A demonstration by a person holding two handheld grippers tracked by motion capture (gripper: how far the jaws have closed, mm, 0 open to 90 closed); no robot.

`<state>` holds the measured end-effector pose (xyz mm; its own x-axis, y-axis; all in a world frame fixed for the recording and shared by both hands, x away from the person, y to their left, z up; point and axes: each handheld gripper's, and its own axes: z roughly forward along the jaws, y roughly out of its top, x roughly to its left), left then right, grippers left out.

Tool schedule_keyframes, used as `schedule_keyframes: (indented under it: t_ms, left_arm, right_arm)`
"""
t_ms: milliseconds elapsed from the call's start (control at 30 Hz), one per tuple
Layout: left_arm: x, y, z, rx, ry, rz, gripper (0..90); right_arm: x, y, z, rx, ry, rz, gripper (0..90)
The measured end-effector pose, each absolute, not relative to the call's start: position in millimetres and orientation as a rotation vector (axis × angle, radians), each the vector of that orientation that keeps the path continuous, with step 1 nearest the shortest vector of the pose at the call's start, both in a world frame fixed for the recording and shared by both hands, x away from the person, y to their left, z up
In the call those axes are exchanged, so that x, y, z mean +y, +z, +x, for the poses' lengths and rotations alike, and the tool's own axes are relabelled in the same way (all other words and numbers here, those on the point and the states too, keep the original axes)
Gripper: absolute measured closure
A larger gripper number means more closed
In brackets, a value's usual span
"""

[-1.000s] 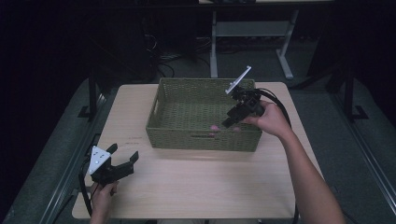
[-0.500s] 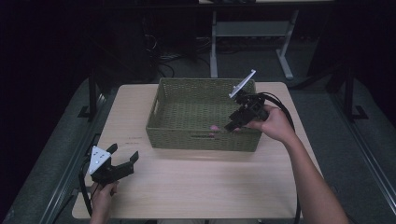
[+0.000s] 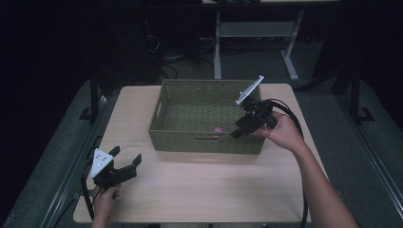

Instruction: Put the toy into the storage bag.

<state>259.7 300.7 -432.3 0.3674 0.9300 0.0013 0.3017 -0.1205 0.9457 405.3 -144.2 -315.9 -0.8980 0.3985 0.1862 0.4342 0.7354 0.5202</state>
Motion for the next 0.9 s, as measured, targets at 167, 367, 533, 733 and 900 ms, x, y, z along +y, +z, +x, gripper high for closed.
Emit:
schedule_keyframes:
  t_ms: [167,367,533,733,900]
  left_arm:
    - [300.7,-432.3,259.6,1.117,0.797,1.640,13.0]
    - [300.2,-432.2,259.3,1.113,0.802,1.645,13.0]
    - [300.3,-432.3,259.4,1.114,0.799,1.646,13.0]
    - [300.3,-432.3,259.4,1.115,0.800,1.647,13.0]
    - [300.3,-432.3,259.1,1.117,0.800,1.644,13.0]
  right_arm:
    - [-143.5,-313.3,396.7,-2.874,-0.896,-0.667,39.5]
    - [-141.9,-315.2,384.3,-2.883,-0.903,-0.639,39.4]
    - [-143.6,-317.4,378.6,-2.879,-0.921,-0.629,39.4]
    - [-146.1,-323.0,370.1,-2.872,-0.929,-0.622,39.4]
    - [-145.6,-329.1,361.0,-2.871,-0.932,-0.608,39.4]
